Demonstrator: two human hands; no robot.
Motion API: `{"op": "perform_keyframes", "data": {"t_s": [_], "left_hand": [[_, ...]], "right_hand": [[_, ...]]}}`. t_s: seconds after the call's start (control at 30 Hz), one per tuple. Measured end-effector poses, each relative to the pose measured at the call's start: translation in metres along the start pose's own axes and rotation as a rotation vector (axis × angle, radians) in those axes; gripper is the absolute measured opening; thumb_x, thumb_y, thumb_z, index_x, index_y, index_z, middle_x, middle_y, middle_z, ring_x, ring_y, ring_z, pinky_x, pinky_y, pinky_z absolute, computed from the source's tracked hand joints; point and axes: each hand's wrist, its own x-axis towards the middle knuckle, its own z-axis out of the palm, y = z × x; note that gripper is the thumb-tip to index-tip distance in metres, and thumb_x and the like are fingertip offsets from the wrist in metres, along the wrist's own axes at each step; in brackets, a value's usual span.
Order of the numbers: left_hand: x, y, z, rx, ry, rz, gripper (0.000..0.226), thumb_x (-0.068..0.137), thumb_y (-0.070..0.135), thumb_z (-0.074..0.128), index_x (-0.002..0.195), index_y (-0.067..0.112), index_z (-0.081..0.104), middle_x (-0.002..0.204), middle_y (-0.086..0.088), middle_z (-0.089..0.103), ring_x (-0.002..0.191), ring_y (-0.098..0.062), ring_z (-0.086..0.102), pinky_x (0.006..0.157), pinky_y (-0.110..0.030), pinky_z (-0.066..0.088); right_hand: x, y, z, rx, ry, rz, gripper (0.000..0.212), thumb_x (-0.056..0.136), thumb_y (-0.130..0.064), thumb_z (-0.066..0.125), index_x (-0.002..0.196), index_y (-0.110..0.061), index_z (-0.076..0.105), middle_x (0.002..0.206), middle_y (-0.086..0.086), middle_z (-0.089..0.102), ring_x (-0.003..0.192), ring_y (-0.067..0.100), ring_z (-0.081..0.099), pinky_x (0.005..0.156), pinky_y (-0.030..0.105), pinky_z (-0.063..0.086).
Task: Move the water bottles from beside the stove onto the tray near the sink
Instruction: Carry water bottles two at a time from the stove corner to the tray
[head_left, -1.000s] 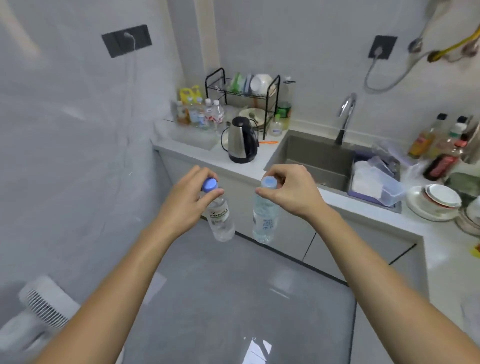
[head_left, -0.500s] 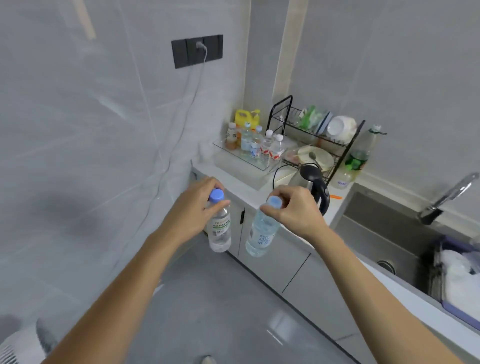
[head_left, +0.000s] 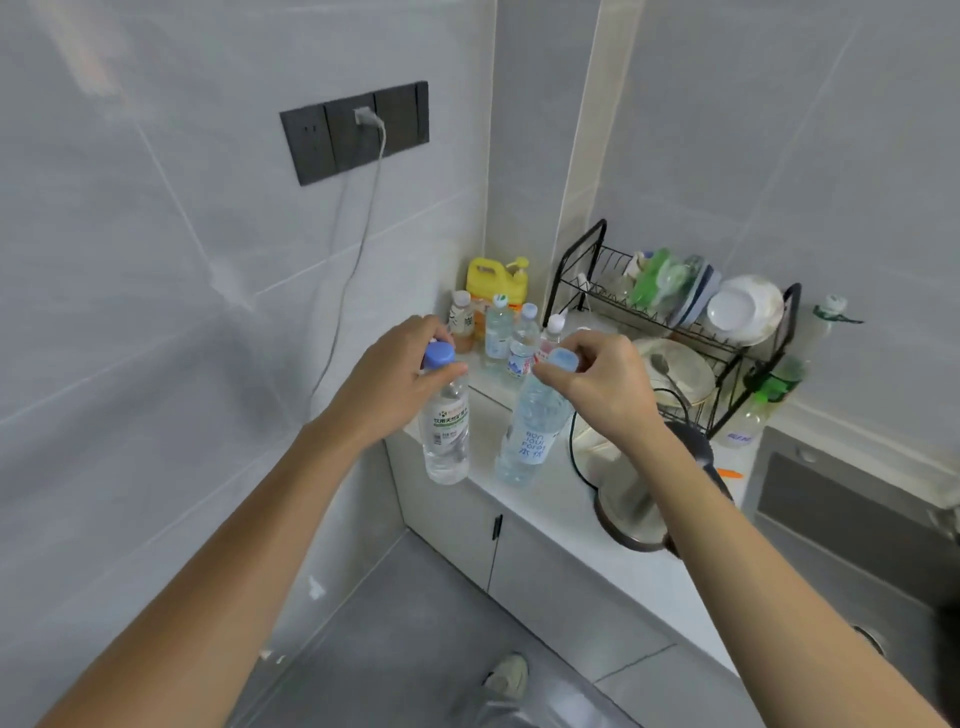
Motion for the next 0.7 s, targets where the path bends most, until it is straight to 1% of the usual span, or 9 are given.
{"op": "perform_keyframes", "data": {"t_s": [0.07,0.13,0.17,0.23,0.37,0.47,0.53,0.6,0.7], "left_hand": [[0.044,-0.011,0.008,-0.007,0.004,0.012,0.023,0.094,0.033,0.077,0.097,0.024,0.056,0.092,0.011,0.058,0.079,-0.002,0.053,0.069,-0.021,0.038],[0.083,-0.021,0.017,-0.033,0.0,0.014,0.024,0.093,0.031,0.079,0.096,0.023,0.057,0.088,0.014,0.057,0.077,0.004,0.052,0.067,-0.015,0.035],[0.102,-0.025,0.022,-0.044,-0.001,0.016,0.025,0.092,0.029,0.08,0.095,0.023,0.056,0.086,0.015,0.056,0.076,0.005,0.052,0.066,-0.013,0.035],[0.138,-0.034,0.033,-0.055,-0.012,0.023,0.026,0.091,0.028,0.081,0.094,0.024,0.056,0.086,0.013,0.057,0.076,0.001,0.052,0.067,-0.015,0.037],[0.194,-0.061,0.067,-0.064,-0.06,0.02,0.028,0.088,0.029,0.084,0.099,0.018,0.061,0.095,0.0,0.066,0.083,-0.023,0.056,0.073,-0.037,0.045],[0.225,-0.079,0.098,-0.058,-0.128,0.051,0.029,0.086,0.029,0.086,0.099,0.018,0.062,0.093,0.003,0.061,0.082,-0.019,0.052,0.075,-0.036,0.04],[0.241,-0.089,0.119,-0.051,-0.207,0.065,0.031,0.085,0.03,0.086,0.1,0.017,0.063,0.093,0.004,0.06,0.082,-0.019,0.052,0.073,-0.036,0.039],[0.252,-0.101,0.139,-0.03,-0.292,0.097,0.031,0.085,0.029,0.087,0.099,0.017,0.062,0.09,0.003,0.06,0.082,-0.02,0.053,0.07,-0.036,0.039],[0.264,-0.116,0.165,0.015,-0.415,0.111,0.031,0.084,0.03,0.087,0.099,0.021,0.062,0.091,0.005,0.063,0.082,-0.022,0.058,0.067,-0.035,0.042]], "right_hand": [[0.041,0.012,0.006,-0.026,0.011,-0.007,0.029,0.076,-0.044,0.084,0.075,-0.019,0.068,0.066,0.012,0.061,0.055,0.019,0.045,0.055,0.036,0.042],[0.077,0.026,0.011,-0.044,0.012,0.01,0.03,0.075,-0.047,0.082,0.075,-0.021,0.068,0.065,0.01,0.061,0.055,0.025,0.053,0.054,0.041,0.055],[0.093,0.032,0.013,-0.058,0.013,0.017,0.03,0.075,-0.049,0.081,0.075,-0.021,0.068,0.064,0.008,0.061,0.056,0.024,0.055,0.054,0.043,0.056],[0.121,0.044,0.016,-0.098,0.018,0.022,0.027,0.075,-0.049,0.08,0.077,-0.024,0.069,0.066,0.0,0.063,0.06,0.019,0.055,0.057,0.04,0.051],[0.158,0.071,0.025,-0.116,0.018,0.071,0.026,0.075,-0.049,0.078,0.078,-0.025,0.069,0.067,-0.007,0.065,0.061,0.015,0.058,0.057,0.034,0.048],[0.171,0.09,0.035,-0.171,0.007,0.125,0.028,0.078,-0.042,0.082,0.072,-0.027,0.06,0.061,-0.011,0.054,0.058,0.01,0.048,0.056,0.03,0.035],[0.174,0.105,0.046,-0.218,0.001,0.19,0.024,0.079,-0.043,0.083,0.078,-0.026,0.066,0.065,-0.008,0.06,0.063,0.017,0.056,0.058,0.031,0.039],[0.173,0.118,0.057,-0.289,-0.014,0.25,0.028,0.079,-0.048,0.082,0.086,-0.023,0.071,0.072,-0.003,0.067,0.072,0.024,0.062,0.063,0.034,0.047],[0.167,0.133,0.072,-0.369,-0.04,0.356,0.035,0.08,-0.052,0.082,0.096,-0.023,0.072,0.08,-0.002,0.068,0.08,0.027,0.063,0.067,0.033,0.044]]}}
